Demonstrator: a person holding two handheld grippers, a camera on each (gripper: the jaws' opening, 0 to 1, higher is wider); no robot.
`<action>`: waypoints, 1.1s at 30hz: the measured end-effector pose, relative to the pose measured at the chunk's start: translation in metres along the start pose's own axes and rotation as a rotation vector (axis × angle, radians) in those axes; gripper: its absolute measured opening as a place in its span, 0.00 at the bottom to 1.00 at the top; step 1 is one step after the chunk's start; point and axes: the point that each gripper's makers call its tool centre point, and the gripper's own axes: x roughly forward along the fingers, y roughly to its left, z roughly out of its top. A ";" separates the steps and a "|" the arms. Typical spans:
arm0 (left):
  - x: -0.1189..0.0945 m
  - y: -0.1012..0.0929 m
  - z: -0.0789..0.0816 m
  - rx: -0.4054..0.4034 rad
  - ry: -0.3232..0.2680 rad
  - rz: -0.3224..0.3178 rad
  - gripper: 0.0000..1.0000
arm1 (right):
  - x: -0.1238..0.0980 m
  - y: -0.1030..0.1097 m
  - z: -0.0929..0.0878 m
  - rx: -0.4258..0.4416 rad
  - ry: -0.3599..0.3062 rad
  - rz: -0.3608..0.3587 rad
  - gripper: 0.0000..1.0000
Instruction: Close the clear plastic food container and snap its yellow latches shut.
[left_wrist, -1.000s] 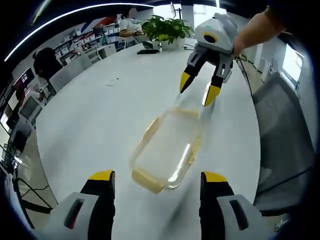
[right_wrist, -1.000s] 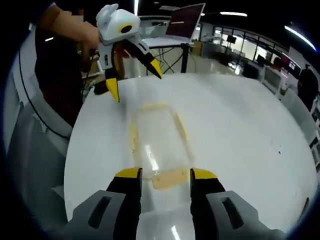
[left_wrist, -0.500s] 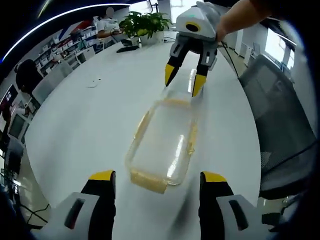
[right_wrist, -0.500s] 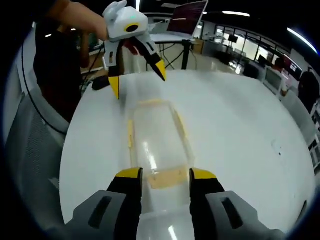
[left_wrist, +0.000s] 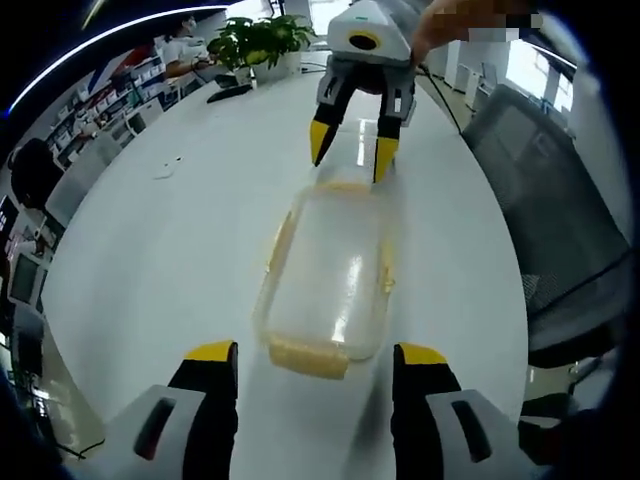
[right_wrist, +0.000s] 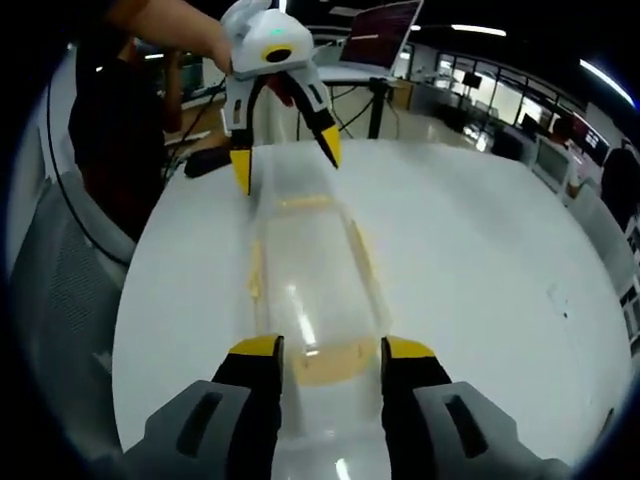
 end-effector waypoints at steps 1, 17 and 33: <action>0.000 0.000 0.000 -0.001 -0.002 0.002 0.58 | -0.001 0.000 0.000 -0.001 -0.001 0.000 0.36; -0.004 -0.017 0.013 0.006 -0.041 0.023 0.59 | -0.028 0.004 -0.003 -0.019 0.059 -0.042 0.37; -0.013 -0.036 0.021 0.005 -0.060 0.060 0.59 | -0.040 0.022 0.003 -0.039 0.056 -0.031 0.37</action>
